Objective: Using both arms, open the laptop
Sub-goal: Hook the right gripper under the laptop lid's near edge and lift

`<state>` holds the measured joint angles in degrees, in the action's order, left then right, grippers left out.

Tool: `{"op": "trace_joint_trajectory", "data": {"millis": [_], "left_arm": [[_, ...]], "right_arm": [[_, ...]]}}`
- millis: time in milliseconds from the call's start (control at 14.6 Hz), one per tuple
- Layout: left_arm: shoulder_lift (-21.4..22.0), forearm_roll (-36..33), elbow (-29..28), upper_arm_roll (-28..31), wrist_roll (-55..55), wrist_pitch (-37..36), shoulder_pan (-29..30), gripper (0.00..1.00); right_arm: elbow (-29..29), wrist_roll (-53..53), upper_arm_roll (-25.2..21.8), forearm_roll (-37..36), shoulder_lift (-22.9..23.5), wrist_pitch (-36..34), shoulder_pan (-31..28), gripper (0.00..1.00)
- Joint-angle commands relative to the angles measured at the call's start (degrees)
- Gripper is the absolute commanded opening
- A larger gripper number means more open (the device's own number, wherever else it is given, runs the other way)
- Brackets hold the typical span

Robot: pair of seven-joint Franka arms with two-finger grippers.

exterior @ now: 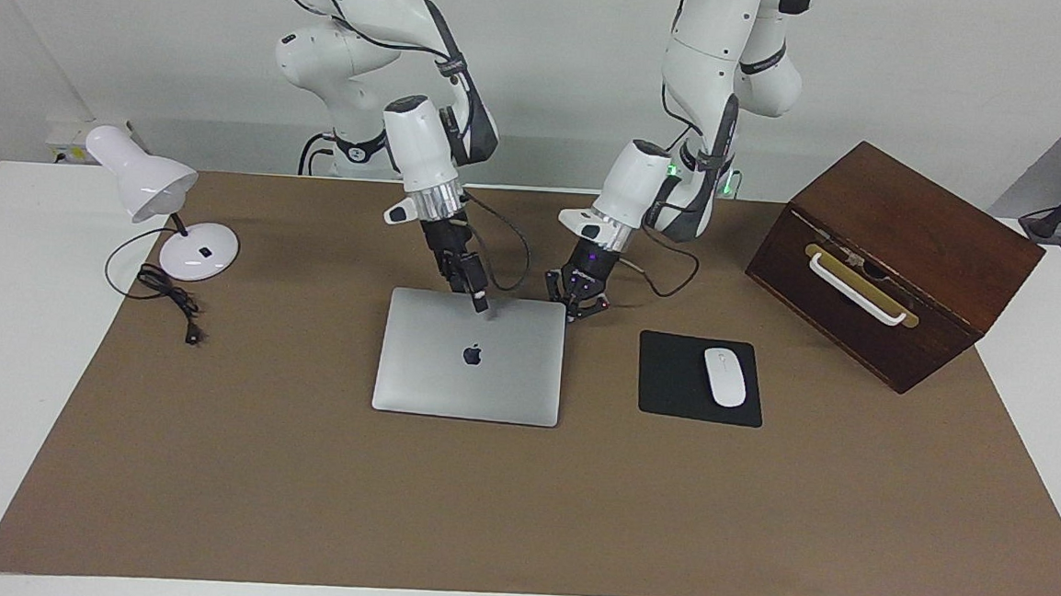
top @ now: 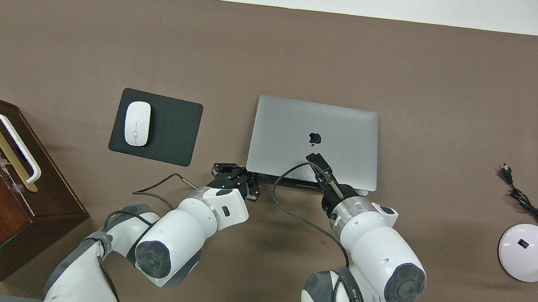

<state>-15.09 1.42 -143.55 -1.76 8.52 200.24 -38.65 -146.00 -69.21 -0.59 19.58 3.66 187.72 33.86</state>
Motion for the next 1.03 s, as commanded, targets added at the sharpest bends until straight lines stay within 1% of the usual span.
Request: {"op": "trace_joint_trajectory", "data": {"millis": [0,137,411,616,958], "left_arm": [[-1.7,-0.62,0.9,0.0,-0.52,0.5,0.06,0.0],[-1.7,-0.62,0.9,0.0,-0.52,0.59,0.06,0.0],[-1.7,-0.62,0.99,0.0,-0.52,0.59,0.06,0.0],[-1.7,-0.62,0.9,0.0,-0.52,0.5,0.06,0.0],[-1.7,-0.62,0.9,0.0,-0.52,0.5,0.06,0.0]], "right_arm": [[3.52,0.39,0.32,1.34,2.4,0.45,-0.89,1.0],[5.71,1.79,0.24,1.34,3.1,-1.21,-1.51,1.0],[10.72,3.38,0.06,1.25,4.07,-7.71,-1.86,1.0],[13.8,6.18,-0.29,0.46,4.16,-15.43,-2.12,1.0],[17.76,10.41,-0.29,-0.33,4.16,-24.4,-4.05,1.0]]}}
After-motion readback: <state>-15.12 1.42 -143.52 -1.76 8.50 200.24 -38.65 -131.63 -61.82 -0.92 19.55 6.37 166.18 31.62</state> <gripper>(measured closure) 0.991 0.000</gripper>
